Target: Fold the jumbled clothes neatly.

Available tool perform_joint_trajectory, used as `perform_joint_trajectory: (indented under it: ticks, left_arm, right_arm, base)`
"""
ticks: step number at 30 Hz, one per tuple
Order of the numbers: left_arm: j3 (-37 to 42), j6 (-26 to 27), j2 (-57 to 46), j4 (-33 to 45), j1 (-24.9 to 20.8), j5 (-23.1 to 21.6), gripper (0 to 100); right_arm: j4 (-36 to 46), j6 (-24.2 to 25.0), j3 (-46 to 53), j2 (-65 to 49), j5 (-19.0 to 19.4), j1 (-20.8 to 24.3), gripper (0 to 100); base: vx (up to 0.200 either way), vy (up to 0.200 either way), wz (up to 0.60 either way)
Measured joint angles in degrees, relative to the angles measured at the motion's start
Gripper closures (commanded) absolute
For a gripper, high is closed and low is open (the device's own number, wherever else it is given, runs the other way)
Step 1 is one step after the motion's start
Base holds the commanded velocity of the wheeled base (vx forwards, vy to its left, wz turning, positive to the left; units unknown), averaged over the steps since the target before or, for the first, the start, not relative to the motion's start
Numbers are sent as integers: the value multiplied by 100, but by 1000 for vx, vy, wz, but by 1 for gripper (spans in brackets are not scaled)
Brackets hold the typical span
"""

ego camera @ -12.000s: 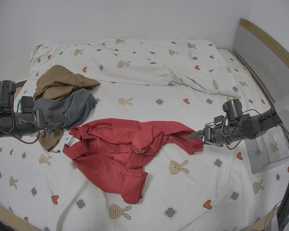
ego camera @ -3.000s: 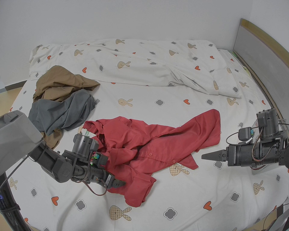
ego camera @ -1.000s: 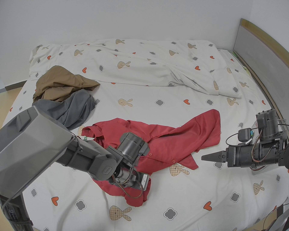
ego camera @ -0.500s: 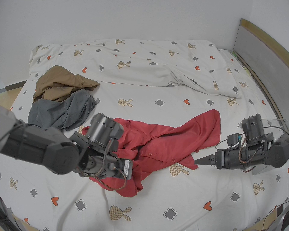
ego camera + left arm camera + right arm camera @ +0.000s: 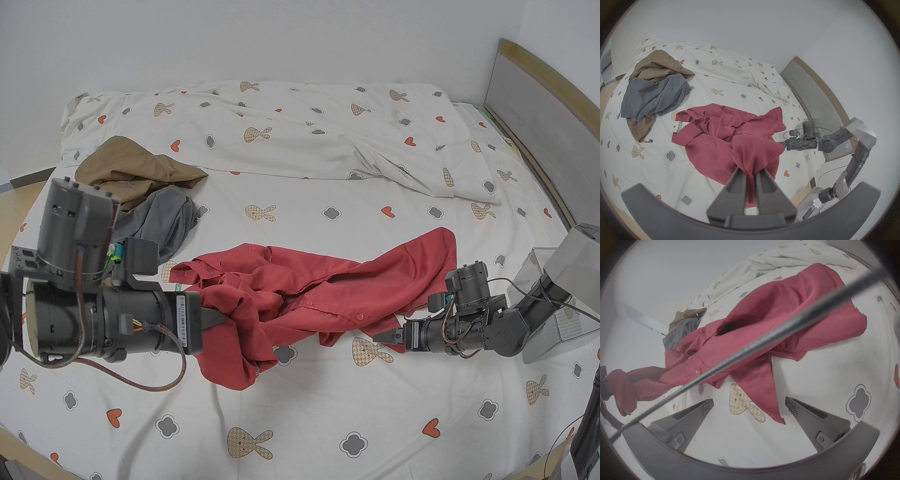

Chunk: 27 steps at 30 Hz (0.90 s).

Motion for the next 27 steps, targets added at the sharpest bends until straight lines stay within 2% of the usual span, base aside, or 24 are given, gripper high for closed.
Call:
perform_joint_trajectory:
  ticks: [4,5,20,27]
  left_arm:
    - [46,-9,-199,2,2,-30,100]
    - [52,-11,-223,0,2,-35,100]
    - [80,-11,-311,5,4,-35,100]
    - [91,-11,-311,0,41,-33,100]
  right_arm:
    - [-27,5,-66,173,-5,11,0]
    - [-32,5,-71,199,-2,26,100]
    - [-21,65,-7,157,12,-57,100]
    - [291,78,177,-546,52,-272,100]
  base:
    - [0,0,0]
    - [0,0,0]
    - [0,0,0]
    - [0,0,0]
